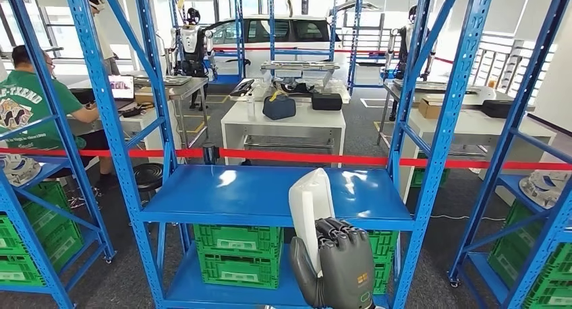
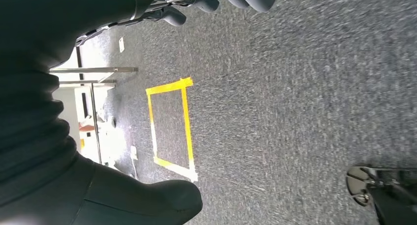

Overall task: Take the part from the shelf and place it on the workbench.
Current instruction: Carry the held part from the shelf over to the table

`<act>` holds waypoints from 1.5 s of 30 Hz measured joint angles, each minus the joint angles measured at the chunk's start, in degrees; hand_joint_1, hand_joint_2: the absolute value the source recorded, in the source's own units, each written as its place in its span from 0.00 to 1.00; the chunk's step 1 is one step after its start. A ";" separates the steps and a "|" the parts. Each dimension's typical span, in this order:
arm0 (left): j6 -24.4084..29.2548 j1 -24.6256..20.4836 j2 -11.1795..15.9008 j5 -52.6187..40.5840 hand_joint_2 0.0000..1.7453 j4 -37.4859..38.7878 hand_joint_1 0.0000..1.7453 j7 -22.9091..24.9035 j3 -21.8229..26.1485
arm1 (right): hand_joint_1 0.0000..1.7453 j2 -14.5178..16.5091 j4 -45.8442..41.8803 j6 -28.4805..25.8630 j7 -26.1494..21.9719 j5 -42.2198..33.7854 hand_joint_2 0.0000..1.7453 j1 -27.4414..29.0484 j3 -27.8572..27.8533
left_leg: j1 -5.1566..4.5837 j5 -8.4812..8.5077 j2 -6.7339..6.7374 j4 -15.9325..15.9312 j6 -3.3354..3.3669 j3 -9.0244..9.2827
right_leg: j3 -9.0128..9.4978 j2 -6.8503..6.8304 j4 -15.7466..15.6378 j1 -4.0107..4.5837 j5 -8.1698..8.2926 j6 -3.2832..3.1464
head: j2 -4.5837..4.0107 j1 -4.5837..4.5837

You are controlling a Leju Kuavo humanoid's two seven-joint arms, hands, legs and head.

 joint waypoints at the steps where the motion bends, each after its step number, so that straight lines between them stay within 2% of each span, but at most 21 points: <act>1: 0.02 0.05 -0.01 0.04 1.00 0.00 0.00 0.00 0.00 | 1.00 -0.01 0.01 -0.07 -0.05 -0.14 0.00 -0.03 0.00 | -0.02 0.43 -0.02 0.16 -0.32 -0.35 | 1.94 0.04 -3.13 0.16 -0.58 -0.27 | 0.00 0.02; 5: 0.07 0.45 0.08 0.18 1.00 0.02 0.00 -0.01 0.00 | 1.00 -0.05 0.22 -0.14 -0.28 -0.41 0.00 -0.13 0.02 | 0.12 1.29 -0.12 0.15 -1.81 -1.03 | 2.01 0.00 -5.63 0.20 0.04 -1.53 | 0.00 -0.02; 7: 0.06 0.62 0.10 0.19 1.00 0.06 0.00 -0.01 0.00 | 1.00 -0.04 0.29 -0.14 -0.34 -0.48 0.00 -0.15 0.04 | 0.29 -2.80 -0.26 3.58 -2.44 -2.30 | 0.76 -0.21 -5.90 -0.07 1.38 -2.23 | 0.00 -0.08; 10: 0.05 0.65 0.09 0.26 1.00 0.10 0.00 -0.01 0.00 | 1.00 -0.04 0.34 -0.14 -0.40 -0.53 0.00 -0.06 0.13 | 0.51 -9.67 -0.30 13.73 -3.17 -4.22 | -1.63 -0.26 -5.80 -0.05 3.46 -2.39 | 0.00 -0.16; 12: 0.05 0.64 0.15 0.36 1.00 0.09 0.00 -0.01 0.01 | 1.00 -0.04 0.42 -0.14 -0.50 -0.58 0.00 -0.03 0.20 | 0.60 -8.13 -0.30 15.47 -3.35 -2.72 | -3.50 -0.30 -5.63 -0.08 4.87 -2.16 | 0.00 -0.18; 14: 0.09 0.57 0.21 0.66 1.00 0.05 0.00 -0.04 0.02 | 1.00 0.02 0.49 -0.06 -0.66 -0.80 0.00 -0.16 0.25 | 0.70 -5.68 -0.33 9.93 -3.29 2.39 | -5.19 -0.32 -5.34 -0.13 6.16 -1.77 | 0.00 -0.18; 16: 0.22 0.43 0.24 1.11 1.00 0.01 0.00 -0.12 0.03 | 1.00 0.21 0.57 0.10 -0.91 -1.27 0.00 -0.64 0.32 | 0.48 -6.68 -0.48 1.92 -2.76 8.05 | -6.15 -0.36 -5.09 -0.08 7.22 -1.19 | 0.00 -0.16; 18: 0.42 0.37 0.25 1.46 1.00 0.00 0.00 -0.19 0.05 | 1.00 0.41 0.96 0.22 -1.44 -1.99 0.00 -1.51 0.50 | 0.07 -7.73 -0.65 -1.51 -1.82 9.72 | -6.45 -0.44 -5.29 -0.12 8.38 -0.47 | 0.00 -0.17; 20: 0.57 0.51 0.16 1.79 1.00 0.04 0.00 -0.21 0.08 | 1.00 0.49 1.68 0.27 -1.94 -2.76 0.00 -2.25 0.73 | 0.12 -6.67 -0.50 -1.57 -0.73 8.70 | -6.83 -0.35 -5.34 -0.26 8.64 0.25 | -0.01 -0.17; 21: 0.65 0.60 0.12 1.93 1.00 0.06 0.00 -0.21 0.13 | 1.00 0.50 2.04 0.27 -2.04 -3.04 0.00 -2.45 0.83 | 0.20 -6.00 -0.37 -1.66 -0.18 8.11 | -7.33 -0.26 -4.39 -0.30 7.20 0.55 | -0.01 -0.11; 24: 0.92 0.77 0.05 2.20 1.00 0.07 0.00 -0.30 0.37 | 1.00 0.50 2.79 0.22 -2.17 -3.36 0.00 -2.75 1.20 | 0.27 -3.71 -0.09 -1.62 0.75 5.60 | -9.98 -0.09 4.97 -0.36 -1.62 1.08 | -0.01 0.02; 26: 0.97 0.83 -0.02 2.21 1.00 0.07 0.00 -0.40 0.46 | 1.00 0.50 3.08 0.21 -2.03 -3.25 0.00 -2.72 1.48 | 0.16 -2.19 -0.07 -1.38 0.79 3.53 | -10.52 -0.05 11.10 -0.32 -3.53 1.13 | 0.00 0.05; 27: 0.93 0.84 -0.09 2.14 1.00 0.08 0.00 -0.44 0.48 | 1.00 0.50 3.18 0.21 -1.85 -3.05 0.00 -2.69 1.61 | 0.13 -1.49 -0.06 -1.17 0.72 2.42 | -9.50 -0.03 11.68 -0.27 -2.45 1.03 | 0.00 0.07; 29: 0.79 0.78 -0.23 1.85 1.00 0.08 0.00 -0.40 0.48 | 1.00 0.50 3.25 0.20 -1.42 -2.55 0.00 -2.69 1.75 | 0.12 -0.34 -0.05 -0.59 0.48 0.52 | -4.55 -0.03 7.05 -0.12 0.27 0.55 | 0.00 0.10; 31: 0.60 0.60 -0.40 1.37 1.00 0.07 0.00 -0.18 0.48 | 1.00 0.50 3.18 0.12 -0.97 -2.05 0.00 -2.67 1.77 | 0.04 0.64 -0.08 -0.05 -0.02 -0.71 | 1.64 -0.05 -1.29 0.25 -0.51 -0.11 | 0.00 0.13; 33: 0.49 0.45 -0.53 0.96 1.00 0.07 0.00 0.18 0.48 | 1.00 0.41 3.10 -0.02 -0.62 -1.61 0.00 -2.52 1.74 | 0.10 1.69 -0.05 -0.09 -0.74 -1.12 | 4.03 -0.02 -5.77 0.60 -1.98 -0.60 | 0.00 0.14; 36: 0.47 0.40 -0.58 0.75 1.00 0.07 0.00 0.56 0.48 | 1.00 0.19 3.09 -0.18 -0.45 -0.99 0.00 -2.04 1.70 | 0.26 1.29 -0.09 0.18 -1.85 -1.79 | 2.80 -0.11 -6.45 0.39 -0.28 -1.68 | 0.00 0.07; 39: 0.45 0.34 -0.68 0.49 1.00 0.09 0.00 0.75 0.48 | 1.00 0.14 3.08 -0.29 -0.20 -0.71 0.00 -1.61 1.59 | 0.48 -6.66 -0.23 8.21 -2.64 -4.07 | 0.60 -0.20 -6.61 0.07 1.95 -2.39 | 0.00 -0.04; 41: 0.46 0.28 -0.70 0.27 1.00 0.08 0.00 0.78 0.48 | 1.00 0.11 3.08 -0.33 -0.09 -0.60 0.00 -1.15 1.50 | 0.57 -9.29 -0.22 14.84 -2.99 -4.81 | -1.16 -0.22 -6.38 0.06 3.35 -2.26 | 0.00 -0.07; 43: 0.46 0.24 -0.69 0.18 1.00 0.06 0.00 0.79 0.48 | 1.00 0.08 3.08 -0.36 -0.07 -0.52 0.00 -0.82 1.44 | 0.60 -7.13 -0.22 15.19 -3.01 -2.46 | -3.16 -0.25 -6.01 0.02 4.70 -1.99 | 0.00 -0.08; 45: 0.45 0.11 -0.68 0.16 1.00 0.02 0.00 0.80 0.48 | 1.00 0.05 3.04 -0.39 -0.02 -0.49 0.00 -0.70 1.34 | 0.57 -5.53 -0.27 7.99 -2.78 3.75 | -4.85 -0.24 -5.60 0.06 5.91 -1.57 | 0.00 -0.10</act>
